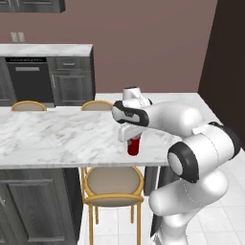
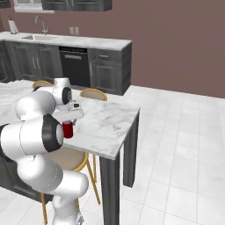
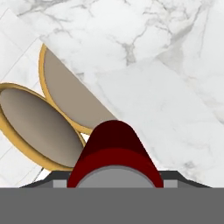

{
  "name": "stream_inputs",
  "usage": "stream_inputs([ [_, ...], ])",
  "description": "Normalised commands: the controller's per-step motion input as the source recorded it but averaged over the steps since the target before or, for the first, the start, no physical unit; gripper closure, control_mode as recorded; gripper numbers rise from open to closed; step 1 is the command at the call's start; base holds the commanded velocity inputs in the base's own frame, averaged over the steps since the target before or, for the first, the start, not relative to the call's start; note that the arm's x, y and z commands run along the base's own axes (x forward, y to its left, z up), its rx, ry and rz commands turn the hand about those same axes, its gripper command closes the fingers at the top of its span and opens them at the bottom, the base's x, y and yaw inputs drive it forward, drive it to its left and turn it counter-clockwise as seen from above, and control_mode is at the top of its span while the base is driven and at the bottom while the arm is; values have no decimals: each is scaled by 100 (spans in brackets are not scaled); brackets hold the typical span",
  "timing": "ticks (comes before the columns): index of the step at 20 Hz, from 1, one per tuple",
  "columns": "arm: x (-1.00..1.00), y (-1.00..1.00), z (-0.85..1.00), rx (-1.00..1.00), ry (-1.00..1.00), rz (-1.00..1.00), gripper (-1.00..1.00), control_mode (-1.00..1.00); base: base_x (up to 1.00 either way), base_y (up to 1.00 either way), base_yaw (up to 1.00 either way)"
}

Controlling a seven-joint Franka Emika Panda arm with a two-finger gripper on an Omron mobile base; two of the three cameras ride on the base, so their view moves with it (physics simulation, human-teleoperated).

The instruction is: Four empty soda cans are scattered around the kitchen. Gather all the cans and cluster them next to the stove for recycling.

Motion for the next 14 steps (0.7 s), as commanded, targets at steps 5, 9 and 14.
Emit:
stream_inputs([
  [5,0,0,0,0,0,0,100,100,-25,3,9],
  [9,0,0,0,0,0,0,100,100,-20,18,13],
  [14,0,0,0,0,0,0,100,100,-37,19,14],
])
